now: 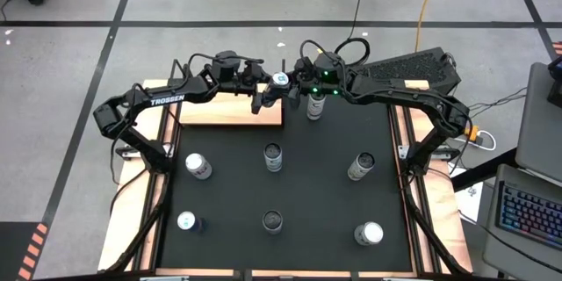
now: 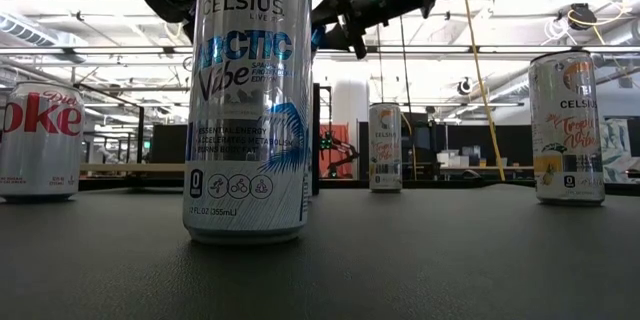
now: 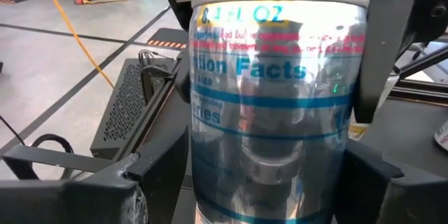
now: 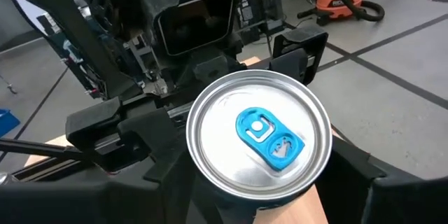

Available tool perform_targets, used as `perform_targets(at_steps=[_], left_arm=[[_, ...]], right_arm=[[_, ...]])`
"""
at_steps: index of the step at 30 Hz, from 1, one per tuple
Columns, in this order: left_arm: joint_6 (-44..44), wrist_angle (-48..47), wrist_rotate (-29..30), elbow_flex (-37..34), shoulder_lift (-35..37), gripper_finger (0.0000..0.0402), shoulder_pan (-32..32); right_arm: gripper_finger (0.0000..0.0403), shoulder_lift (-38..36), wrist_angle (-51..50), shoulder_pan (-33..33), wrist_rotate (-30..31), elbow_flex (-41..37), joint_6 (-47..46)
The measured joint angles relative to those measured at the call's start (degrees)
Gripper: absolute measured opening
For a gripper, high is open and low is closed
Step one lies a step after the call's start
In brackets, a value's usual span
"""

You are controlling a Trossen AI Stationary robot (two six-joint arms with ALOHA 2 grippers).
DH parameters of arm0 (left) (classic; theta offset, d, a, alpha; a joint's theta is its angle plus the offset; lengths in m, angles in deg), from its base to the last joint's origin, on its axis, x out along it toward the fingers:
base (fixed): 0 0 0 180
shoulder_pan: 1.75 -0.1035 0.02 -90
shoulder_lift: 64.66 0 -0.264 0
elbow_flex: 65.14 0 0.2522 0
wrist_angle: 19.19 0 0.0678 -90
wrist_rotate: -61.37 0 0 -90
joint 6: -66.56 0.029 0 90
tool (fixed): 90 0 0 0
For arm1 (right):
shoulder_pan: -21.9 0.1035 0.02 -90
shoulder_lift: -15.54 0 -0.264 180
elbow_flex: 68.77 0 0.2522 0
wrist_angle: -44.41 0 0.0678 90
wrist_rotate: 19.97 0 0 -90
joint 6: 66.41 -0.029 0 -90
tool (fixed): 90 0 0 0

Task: Place canned beverage on shelf
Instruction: Put the top blue soda can on the shelf

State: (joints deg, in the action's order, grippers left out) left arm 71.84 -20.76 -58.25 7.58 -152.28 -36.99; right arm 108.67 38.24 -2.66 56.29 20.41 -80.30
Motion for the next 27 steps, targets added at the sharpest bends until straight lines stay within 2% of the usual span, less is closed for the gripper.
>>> perform_targets(at_steps=[6, 11, 18, 23, 27], left_arm=[[0.09, 0.32, -0.45, -0.05, 0.05, 0.0283, 0.11], [2.77, 1.20, -3.19, -0.12, 0.05, 0.0283, 0.00], [5.13, 1.14, -0.24, -0.13, 0.05, 0.0283, 0.89], [5.57, 1.11, -0.23, -0.13, 0.05, 0.0283, 0.92], [6.82, 1.34, -0.25, -0.15, 0.05, 0.0266, 0.94]], right_arm=[[0.0216, -0.01, 0.38, 0.19, -0.04, 0.02, 0.02], [0.0216, -0.09, 0.38, 0.50, -0.28, 0.07, 0.03], [0.0216, -0.11, 0.05, 0.48, -0.09, 0.07, 0.05], [0.0216, -0.11, 0.16, 0.48, -0.07, 0.07, 0.07], [0.0216, -0.11, 0.46, 0.46, -0.02, 0.07, -0.06]])
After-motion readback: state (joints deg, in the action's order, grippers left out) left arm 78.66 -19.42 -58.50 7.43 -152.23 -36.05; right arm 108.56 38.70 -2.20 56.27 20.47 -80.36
